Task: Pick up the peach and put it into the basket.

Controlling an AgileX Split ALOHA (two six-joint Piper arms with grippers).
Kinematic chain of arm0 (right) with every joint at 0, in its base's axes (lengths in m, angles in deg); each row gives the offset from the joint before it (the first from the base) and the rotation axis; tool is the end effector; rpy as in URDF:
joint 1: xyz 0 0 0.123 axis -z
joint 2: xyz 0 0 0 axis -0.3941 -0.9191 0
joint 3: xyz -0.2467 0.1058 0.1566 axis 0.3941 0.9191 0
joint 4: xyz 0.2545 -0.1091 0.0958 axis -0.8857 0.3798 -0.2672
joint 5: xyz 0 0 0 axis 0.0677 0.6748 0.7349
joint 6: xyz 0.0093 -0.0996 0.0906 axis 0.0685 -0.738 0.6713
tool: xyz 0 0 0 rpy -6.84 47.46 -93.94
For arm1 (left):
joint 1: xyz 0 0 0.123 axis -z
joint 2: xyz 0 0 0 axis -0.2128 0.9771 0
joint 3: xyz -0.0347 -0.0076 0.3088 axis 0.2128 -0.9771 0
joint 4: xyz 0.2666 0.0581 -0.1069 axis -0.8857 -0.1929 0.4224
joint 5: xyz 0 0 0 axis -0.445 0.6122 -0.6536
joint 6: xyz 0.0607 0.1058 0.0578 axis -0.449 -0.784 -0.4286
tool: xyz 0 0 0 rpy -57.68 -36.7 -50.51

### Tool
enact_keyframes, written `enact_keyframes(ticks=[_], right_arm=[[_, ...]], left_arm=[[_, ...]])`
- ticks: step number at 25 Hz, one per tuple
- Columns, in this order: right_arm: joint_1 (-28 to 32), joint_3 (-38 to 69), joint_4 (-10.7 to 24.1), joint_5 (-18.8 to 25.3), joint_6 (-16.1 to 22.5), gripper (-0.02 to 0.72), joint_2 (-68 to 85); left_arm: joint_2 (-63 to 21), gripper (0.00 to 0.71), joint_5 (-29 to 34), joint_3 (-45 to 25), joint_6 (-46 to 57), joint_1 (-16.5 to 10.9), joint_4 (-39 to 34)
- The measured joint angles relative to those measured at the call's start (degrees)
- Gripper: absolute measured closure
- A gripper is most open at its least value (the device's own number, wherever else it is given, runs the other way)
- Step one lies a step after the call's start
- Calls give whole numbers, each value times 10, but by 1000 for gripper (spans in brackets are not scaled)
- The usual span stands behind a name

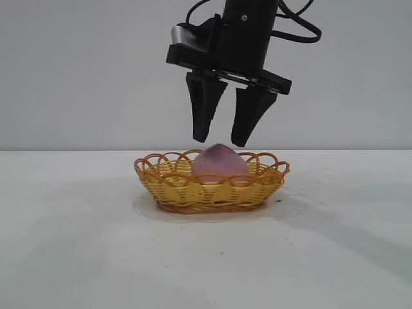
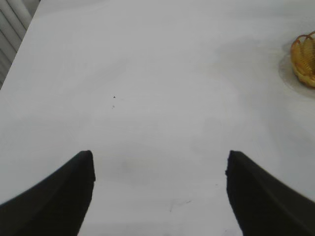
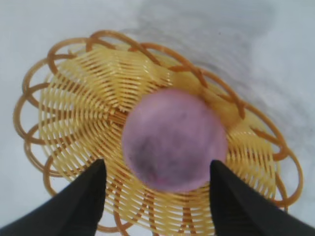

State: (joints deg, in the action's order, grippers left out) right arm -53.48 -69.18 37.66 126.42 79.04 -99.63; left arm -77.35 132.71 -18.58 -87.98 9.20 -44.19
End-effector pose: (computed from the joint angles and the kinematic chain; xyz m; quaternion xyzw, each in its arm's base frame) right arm 0.4224 0.2767 0.1725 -0.3081 0.9440 0.1090 0.0444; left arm 0.0402 -0.0020 0.2653 -0.0001 0.8681 0.0089 0.4963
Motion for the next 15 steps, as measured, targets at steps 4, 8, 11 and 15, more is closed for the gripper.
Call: enact_keyframes(ticks=[4, 8, 11, 15], right_arm=[[40, -26, 6, 14, 0, 300, 18], [97, -54, 18, 26, 2, 300, 20], [138, -62, 38, 27, 2, 300, 20], [188, -62, 74, 28, 3, 300, 20]], left_arm=[[0, 215, 0, 0, 0, 0, 0], [0, 215, 0, 0, 0, 0, 0], [0, 215, 0, 0, 0, 0, 0], [0, 215, 0, 0, 0, 0, 0]])
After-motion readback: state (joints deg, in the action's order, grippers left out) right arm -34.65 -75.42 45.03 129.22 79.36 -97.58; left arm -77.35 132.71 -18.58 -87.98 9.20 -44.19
